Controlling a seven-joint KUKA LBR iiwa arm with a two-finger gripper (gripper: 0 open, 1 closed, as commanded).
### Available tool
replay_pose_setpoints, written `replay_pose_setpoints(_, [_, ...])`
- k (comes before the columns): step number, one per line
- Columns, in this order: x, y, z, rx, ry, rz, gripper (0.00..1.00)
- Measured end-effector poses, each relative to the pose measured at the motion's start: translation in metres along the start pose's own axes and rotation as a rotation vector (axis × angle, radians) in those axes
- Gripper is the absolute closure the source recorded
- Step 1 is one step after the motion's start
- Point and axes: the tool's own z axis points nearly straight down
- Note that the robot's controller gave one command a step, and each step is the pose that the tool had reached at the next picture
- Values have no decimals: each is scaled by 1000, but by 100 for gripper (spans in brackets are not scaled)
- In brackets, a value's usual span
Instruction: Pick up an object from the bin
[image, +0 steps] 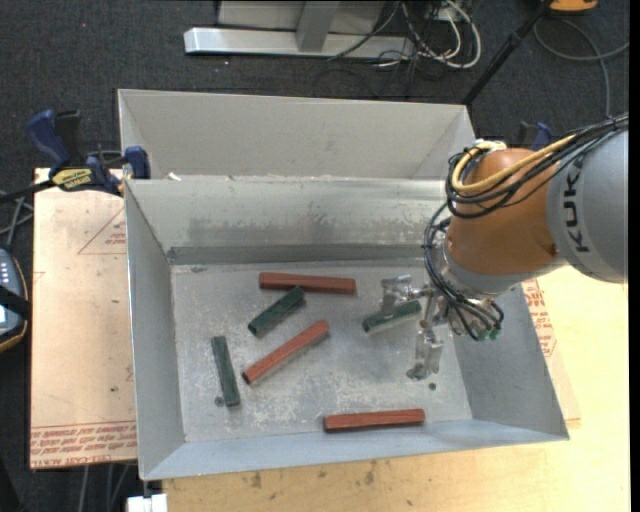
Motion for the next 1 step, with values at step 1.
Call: replay_pose_setpoints(1, [-28, -6, 7, 0, -4, -218, 0])
